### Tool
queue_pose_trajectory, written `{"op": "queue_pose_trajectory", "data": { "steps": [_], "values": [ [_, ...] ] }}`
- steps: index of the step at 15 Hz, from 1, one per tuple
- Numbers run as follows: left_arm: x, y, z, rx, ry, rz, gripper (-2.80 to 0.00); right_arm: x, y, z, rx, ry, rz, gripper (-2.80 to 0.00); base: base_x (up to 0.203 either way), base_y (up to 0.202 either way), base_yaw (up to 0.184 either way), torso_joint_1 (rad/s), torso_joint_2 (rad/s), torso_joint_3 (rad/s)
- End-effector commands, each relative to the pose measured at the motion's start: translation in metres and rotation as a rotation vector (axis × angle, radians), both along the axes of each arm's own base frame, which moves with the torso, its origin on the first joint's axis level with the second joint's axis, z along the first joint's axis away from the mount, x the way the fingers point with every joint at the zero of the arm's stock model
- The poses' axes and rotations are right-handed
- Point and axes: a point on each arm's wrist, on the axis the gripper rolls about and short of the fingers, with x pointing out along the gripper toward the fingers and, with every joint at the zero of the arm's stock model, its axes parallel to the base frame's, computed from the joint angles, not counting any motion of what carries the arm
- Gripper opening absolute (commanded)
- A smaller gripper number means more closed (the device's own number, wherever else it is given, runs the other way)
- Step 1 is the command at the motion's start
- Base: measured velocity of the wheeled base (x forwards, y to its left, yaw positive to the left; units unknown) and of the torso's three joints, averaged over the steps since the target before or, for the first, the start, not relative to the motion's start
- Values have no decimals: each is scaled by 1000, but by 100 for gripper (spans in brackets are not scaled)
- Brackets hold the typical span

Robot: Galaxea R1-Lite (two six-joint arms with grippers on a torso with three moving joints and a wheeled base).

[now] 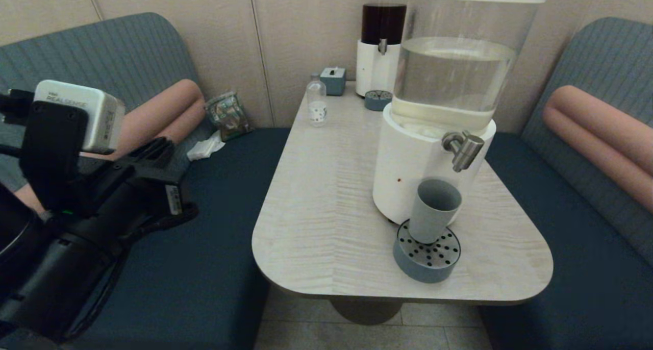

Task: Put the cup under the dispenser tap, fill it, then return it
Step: Turn on the faucet

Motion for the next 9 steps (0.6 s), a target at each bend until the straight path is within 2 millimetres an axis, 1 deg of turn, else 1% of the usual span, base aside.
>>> {"op": "queue_pose_trajectory", "data": {
  "steps": [1, 2, 3, 4, 6, 9],
  "values": [
    [-9, 11, 2, -13, 6, 90, -280, 0, 0, 0, 0, -1, 1, -280, 0, 0, 0, 0, 0, 0],
    [-9, 20, -1, -6, 19, 144, -280, 0, 0, 0, 0, 0, 1, -280, 0, 0, 0, 0, 0, 0],
    [-8, 34, -4, -2, 28, 218, -280, 0, 0, 0, 0, -1, 1, -280, 0, 0, 0, 0, 0, 0],
    [-12, 48, -8, 0, 33, 284, -280, 0, 0, 0, 0, -1, 1, -280, 0, 0, 0, 0, 0, 0],
    [-31, 69, -21, 6, 45, 381, -280, 0, 0, 0, 0, 0, 1, -280, 0, 0, 0, 0, 0, 0],
    [-64, 93, -30, -13, 11, 509, -280, 0, 0, 0, 0, -1, 1, -280, 0, 0, 0, 0, 0, 0]
  ]
}}
